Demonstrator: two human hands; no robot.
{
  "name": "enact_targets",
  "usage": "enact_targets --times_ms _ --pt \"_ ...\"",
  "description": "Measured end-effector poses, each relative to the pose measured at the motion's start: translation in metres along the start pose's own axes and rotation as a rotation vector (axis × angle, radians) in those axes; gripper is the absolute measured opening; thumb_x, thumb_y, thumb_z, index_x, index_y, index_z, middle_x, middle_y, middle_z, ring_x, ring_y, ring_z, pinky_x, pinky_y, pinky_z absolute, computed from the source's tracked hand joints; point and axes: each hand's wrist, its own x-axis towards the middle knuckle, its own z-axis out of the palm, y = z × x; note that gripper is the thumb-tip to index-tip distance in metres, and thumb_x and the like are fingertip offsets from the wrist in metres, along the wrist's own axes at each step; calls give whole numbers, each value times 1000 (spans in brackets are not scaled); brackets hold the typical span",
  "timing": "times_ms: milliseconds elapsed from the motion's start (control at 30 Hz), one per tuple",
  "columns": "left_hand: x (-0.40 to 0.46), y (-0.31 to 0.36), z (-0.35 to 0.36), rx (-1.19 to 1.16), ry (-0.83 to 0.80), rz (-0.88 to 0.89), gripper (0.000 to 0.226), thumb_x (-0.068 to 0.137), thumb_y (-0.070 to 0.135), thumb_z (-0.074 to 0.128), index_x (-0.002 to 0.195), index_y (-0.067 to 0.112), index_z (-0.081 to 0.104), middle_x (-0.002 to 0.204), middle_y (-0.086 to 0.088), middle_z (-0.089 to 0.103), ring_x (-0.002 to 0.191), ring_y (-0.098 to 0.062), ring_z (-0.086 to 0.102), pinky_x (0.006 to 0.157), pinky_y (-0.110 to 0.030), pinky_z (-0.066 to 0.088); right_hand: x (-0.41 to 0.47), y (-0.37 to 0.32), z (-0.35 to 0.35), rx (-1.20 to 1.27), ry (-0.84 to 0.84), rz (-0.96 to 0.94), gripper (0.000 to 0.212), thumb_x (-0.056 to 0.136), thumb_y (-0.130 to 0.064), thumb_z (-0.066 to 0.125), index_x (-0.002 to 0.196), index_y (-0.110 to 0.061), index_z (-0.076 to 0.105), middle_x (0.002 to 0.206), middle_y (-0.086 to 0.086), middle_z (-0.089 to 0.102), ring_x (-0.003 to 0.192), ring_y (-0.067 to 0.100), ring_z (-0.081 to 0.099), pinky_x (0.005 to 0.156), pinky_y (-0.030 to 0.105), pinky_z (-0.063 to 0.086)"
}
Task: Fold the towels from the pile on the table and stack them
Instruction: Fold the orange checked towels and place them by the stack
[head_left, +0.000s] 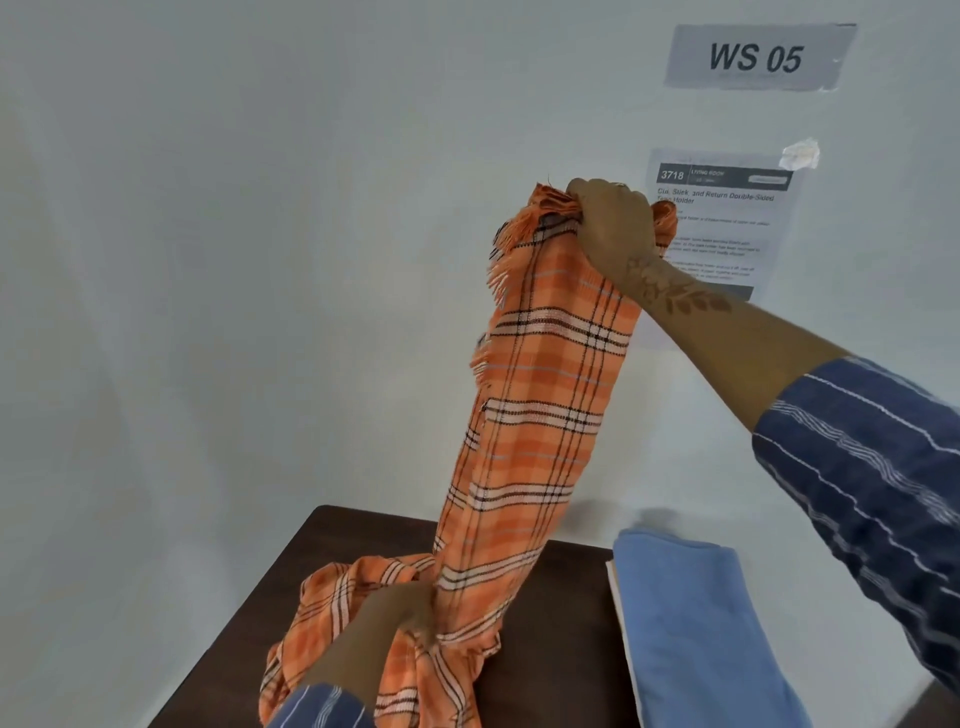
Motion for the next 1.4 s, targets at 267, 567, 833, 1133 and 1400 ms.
enact_targets --times_ms 267,567,833,1133,1400 --pt "4 -11 -26 -90 298 -201 46 93 19 55 134 2 44 135 -13 51 124 -28 51 102 -33 43 -7 7 7 132 -64 -97 19 87 -7 49 104 -8 59 95 15 63 87 34 59 69 33 35" --pt "-58 105 -127 -977 442 681 53 82 24 71 126 16 43 113 7 58 104 -12 59 78 -19 49 -5 -4 2 208 -139 -53 6 83 -9 44 79 -12 48 74 9 54 68 25 49 60 30 31" --pt "-32 100 -143 -915 502 567 49 70 20 82 115 10 63 109 -5 68 99 -22 66 94 -41 51 -5 8 -24 135 -19 -165 22 77 -33 32 74 -15 45 58 5 46 56 26 44 55 30 29" --pt "-39 121 -156 -1058 353 823 48 72 20 79 116 13 63 121 -5 63 109 -16 60 86 -26 48 -6 11 -34 276 -16 -172 23 76 -32 37 69 -14 48 52 1 43 51 22 41 50 27 27" --pt "-44 129 -138 -1025 90 861 76 71 29 78 136 21 39 128 -7 59 116 -27 58 98 -47 49 -8 12 -41 362 -124 -162 37 85 -39 45 70 -6 55 50 -5 41 47 11 38 50 26 31"
